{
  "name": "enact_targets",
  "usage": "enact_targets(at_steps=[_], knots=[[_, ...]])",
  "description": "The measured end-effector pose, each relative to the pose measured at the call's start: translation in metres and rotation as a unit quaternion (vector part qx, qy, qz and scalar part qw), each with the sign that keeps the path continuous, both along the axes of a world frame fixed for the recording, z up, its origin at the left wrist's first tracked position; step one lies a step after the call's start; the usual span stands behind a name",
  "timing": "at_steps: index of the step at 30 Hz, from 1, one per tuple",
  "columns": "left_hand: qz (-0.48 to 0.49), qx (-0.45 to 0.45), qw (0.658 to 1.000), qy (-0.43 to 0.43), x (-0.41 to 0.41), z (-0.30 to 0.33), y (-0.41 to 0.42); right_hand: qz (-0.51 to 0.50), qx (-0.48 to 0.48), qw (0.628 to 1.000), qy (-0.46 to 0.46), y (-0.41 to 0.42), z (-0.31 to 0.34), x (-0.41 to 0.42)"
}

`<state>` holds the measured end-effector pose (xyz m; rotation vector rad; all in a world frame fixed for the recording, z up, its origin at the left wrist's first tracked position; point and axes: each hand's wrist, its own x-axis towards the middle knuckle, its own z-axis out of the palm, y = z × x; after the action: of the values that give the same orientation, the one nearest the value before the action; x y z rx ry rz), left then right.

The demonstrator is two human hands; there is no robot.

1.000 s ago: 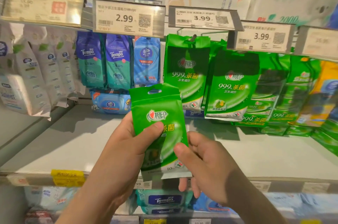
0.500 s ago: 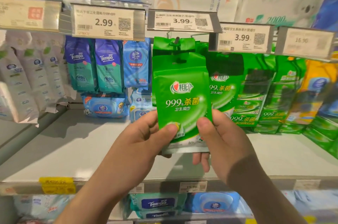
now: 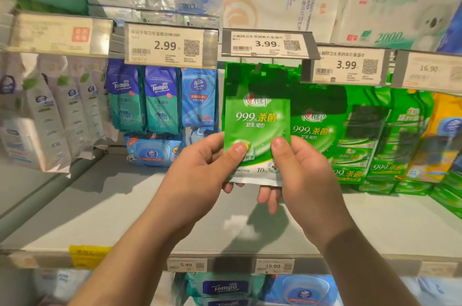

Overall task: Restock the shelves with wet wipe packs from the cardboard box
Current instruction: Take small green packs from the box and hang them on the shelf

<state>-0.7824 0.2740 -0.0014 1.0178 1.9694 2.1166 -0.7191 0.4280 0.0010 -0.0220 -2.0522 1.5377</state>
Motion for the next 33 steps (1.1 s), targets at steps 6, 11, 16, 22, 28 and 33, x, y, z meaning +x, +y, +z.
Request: enact_targets(at_steps=[6, 11, 16, 22, 28, 33], knots=[[0.030, 0.026, 0.996, -0.082, -0.009, -0.023, -0.001, -0.006, -0.032, 0.999, -0.043, 0.002, -0.022, -0.010], [0.038, 0.033, 0.992, -0.120, -0.017, -0.025, 0.003, -0.021, -0.025, 0.997, -0.070, 0.000, -0.027, -0.015], [0.052, 0.026, 0.987, -0.149, -0.017, -0.033, 0.005, -0.047, -0.015, 0.994, -0.096, -0.002, -0.030, -0.011], [0.047, -0.016, 0.982, -0.184, -0.006, -0.055, -0.001, -0.034, 0.003, 0.988, -0.153, 0.000, -0.041, -0.001], [0.081, -0.066, 0.979, -0.176, 0.007, -0.066, -0.006, -0.025, 0.018, 0.986, -0.166, 0.006, -0.056, 0.008], [0.110, -0.103, 0.975, -0.165, 0.019, -0.072, -0.004, -0.021, 0.005, 0.982, -0.190, 0.011, -0.065, 0.018]])
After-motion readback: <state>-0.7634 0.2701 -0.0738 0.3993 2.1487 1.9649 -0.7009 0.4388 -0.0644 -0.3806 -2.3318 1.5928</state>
